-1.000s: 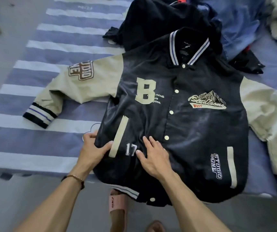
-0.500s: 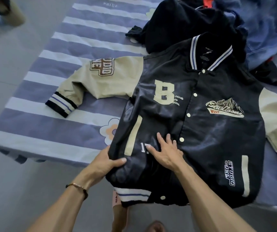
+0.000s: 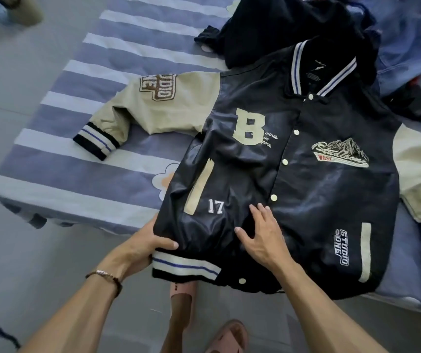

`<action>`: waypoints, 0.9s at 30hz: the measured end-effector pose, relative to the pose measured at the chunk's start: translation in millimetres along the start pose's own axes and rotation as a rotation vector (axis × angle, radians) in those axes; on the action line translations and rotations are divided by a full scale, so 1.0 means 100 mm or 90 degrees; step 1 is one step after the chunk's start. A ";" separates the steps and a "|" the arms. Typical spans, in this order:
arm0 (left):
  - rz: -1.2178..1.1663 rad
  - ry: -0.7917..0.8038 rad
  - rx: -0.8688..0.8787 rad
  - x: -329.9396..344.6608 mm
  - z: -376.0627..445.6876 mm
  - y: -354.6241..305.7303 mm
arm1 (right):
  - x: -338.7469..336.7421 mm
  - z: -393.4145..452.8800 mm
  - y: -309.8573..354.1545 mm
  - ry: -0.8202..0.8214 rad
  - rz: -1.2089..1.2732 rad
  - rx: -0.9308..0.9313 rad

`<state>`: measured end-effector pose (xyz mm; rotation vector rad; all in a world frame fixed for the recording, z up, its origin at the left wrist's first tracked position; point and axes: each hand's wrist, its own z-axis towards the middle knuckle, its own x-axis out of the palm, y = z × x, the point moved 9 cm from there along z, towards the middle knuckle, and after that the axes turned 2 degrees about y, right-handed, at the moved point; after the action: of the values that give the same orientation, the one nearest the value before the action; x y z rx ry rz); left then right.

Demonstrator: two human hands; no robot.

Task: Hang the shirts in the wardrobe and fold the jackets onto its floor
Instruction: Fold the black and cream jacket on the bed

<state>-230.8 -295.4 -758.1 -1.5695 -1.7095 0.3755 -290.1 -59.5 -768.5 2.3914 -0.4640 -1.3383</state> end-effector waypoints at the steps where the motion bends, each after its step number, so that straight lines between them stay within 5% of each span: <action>1: 0.034 -0.016 0.002 0.05 -0.03 -0.02 | 0.02 0.00 -0.02 0.016 0.026 0.003; 3: 0.113 -0.117 0.025 0.05 -0.05 -0.13 | -0.02 0.02 -0.03 0.038 0.065 0.010; 8: 0.305 -0.578 -0.021 -0.70 -0.40 -0.17 | -0.27 -0.07 -0.08 0.027 0.023 0.010; 16: 0.665 -0.264 -0.231 -0.67 0.00 0.31 | -0.04 -0.18 -0.16 0.021 -0.124 0.029; 19: 0.711 -0.339 -0.217 -0.71 -0.02 -0.01 | -0.16 -0.07 0.01 -0.011 -0.122 0.024; 23: 0.681 -0.491 -0.025 -0.72 0.13 -0.83 | -0.35 0.33 0.52 -0.043 -0.092 -0.033; 27: 0.401 -0.467 0.038 -0.98 0.72 -1.30 | -0.52 0.87 1.05 -0.053 -0.079 -0.078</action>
<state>-379.4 -393.7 -750.8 -2.0526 -1.6153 1.4486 -402.3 -141.5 -723.9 2.3035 -0.2513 -1.4793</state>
